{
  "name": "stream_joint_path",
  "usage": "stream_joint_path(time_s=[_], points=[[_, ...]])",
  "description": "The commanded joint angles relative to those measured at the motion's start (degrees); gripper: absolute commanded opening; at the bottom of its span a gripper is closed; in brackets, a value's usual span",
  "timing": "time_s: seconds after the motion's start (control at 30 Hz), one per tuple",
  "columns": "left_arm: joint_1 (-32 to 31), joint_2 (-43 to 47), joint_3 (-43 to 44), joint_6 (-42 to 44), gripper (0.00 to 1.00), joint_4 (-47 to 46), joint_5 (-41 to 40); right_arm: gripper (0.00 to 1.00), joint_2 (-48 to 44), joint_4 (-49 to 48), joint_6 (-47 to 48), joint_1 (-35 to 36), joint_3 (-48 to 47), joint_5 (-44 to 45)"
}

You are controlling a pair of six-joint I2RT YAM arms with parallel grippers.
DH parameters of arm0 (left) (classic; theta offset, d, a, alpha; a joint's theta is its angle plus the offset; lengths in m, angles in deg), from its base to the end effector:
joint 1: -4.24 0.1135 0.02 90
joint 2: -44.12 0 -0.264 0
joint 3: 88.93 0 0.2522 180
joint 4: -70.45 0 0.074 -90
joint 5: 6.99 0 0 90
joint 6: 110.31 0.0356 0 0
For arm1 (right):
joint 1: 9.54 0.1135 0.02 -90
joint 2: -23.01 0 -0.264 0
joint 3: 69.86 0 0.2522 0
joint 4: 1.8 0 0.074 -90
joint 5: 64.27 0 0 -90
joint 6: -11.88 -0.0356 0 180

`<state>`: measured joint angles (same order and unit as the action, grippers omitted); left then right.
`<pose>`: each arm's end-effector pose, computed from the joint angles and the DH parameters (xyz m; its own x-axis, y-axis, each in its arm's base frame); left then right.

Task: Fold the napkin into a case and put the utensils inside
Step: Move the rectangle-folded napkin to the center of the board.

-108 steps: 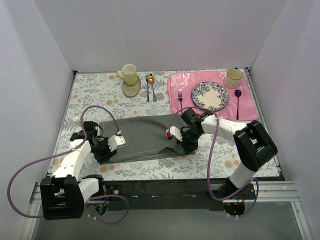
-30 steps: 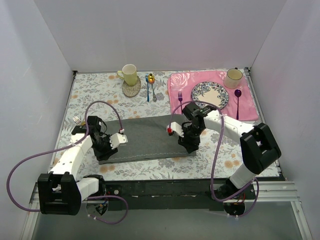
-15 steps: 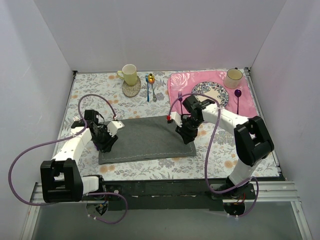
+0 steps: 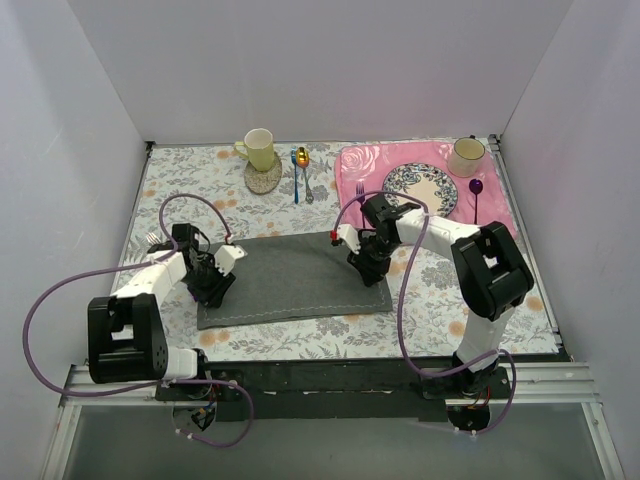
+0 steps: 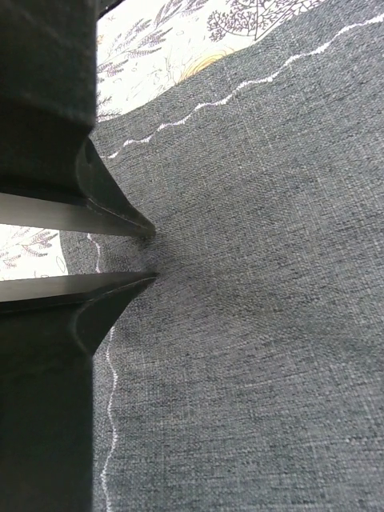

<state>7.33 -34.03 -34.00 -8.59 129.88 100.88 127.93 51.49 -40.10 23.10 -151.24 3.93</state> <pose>0.2116 0.0005 0.1654 -0.9722 0.1411 -0.1871 0.1893 0.9435 -0.2720 0.2822 0.1964 0.1636 -0.2936 -0.8672 -0.4022 -0.9557 0.2565 0.1445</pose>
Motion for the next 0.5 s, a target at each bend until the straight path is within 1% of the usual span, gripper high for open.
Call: stream_joint_path(time_s=[0.0, 0.2, 0.27, 0.4, 0.47], points=[[0.16, 3.87, -2.84, 4.0, 0.39, 1.78, -1.25, 0.32, -1.38, 1.6, 0.21, 0.49, 3.98, -0.17], [0.16, 11.6, -6.09, 9.36, 0.38, 6.7, -2.58, 0.32, -6.57, 5.73, 0.56, 5.32, 9.6, -3.07], [0.16, 12.75, -6.19, 10.24, 0.38, 8.55, -2.14, 0.32, -8.67, 7.74, 0.56, 6.99, 11.53, -4.21], [-0.37, 14.08, -5.31, 11.74, 0.39, 11.45, 0.49, 0.32, -10.96, 10.65, 0.21, 6.91, 13.55, -5.18], [-0.89, 13.29, -4.0, 10.69, 0.39, 11.9, 2.08, 0.32, -12.1, 10.92, 0.04, 4.55, 13.39, -5.09]])
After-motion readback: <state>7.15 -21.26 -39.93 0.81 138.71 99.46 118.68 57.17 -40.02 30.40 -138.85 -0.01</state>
